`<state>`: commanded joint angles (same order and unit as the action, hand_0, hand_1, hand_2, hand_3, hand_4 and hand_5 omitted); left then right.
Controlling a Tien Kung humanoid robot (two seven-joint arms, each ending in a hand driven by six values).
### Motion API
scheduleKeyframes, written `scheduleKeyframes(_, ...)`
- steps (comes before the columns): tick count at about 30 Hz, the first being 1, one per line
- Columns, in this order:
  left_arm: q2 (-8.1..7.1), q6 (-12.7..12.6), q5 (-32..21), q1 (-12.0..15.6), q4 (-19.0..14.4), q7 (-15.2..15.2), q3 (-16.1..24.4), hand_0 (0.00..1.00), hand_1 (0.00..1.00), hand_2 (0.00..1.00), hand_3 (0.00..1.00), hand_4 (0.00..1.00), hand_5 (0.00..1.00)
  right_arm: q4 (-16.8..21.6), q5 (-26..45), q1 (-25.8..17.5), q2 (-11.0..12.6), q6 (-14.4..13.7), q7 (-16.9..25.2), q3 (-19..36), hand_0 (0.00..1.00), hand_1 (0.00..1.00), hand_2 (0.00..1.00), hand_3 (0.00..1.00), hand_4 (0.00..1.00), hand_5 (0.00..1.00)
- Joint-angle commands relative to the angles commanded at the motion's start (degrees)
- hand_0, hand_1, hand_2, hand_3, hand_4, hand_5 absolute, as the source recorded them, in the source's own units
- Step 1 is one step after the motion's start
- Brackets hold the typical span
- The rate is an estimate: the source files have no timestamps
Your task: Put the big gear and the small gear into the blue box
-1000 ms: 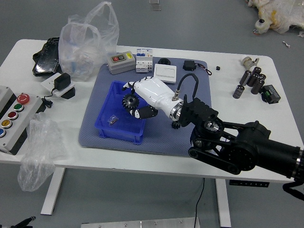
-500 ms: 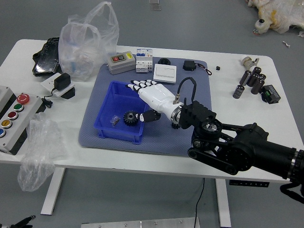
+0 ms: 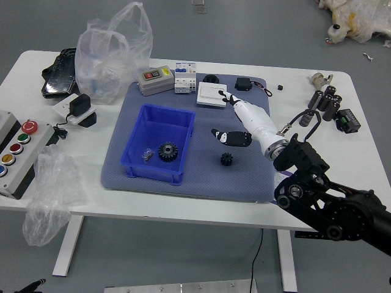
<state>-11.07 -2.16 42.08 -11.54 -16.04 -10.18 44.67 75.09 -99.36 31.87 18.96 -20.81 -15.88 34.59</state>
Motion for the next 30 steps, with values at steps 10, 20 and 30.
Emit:
scheduleKeyframes(10, -0.07, 0.15, 0.64, -0.43, -0.01, -0.07, 0.36, 0.654, 0.508, 0.525, 0.728, 0.739, 0.657, -2.04, 1.90, -0.58, 0.54, 2.98, -0.19, -3.06, 0.693, 0.754, 0.829, 0.919, 0.789, 0.292)
scheduleKeyframes(20, -0.13, 0.27, 1.24, -0.44, -0.09, -0.31, 0.97, 0.654, 0.508, 0.525, 0.728, 0.739, 0.657, -3.00, 4.17, -0.84, 1.00, 4.91, -0.39, -4.41, 0.692, 0.741, 0.806, 0.921, 0.804, 0.326)
scheduleKeyframes(30, -0.08, 0.15, 1.30, -0.50, -0.15, -0.43, 1.22, 0.654, 0.508, 0.525, 0.728, 0.740, 0.659, -4.81, 5.75, -0.38, 0.21, 5.57, -0.75, -5.81, 0.681, 0.704, 0.708, 0.910, 0.701, 0.256)
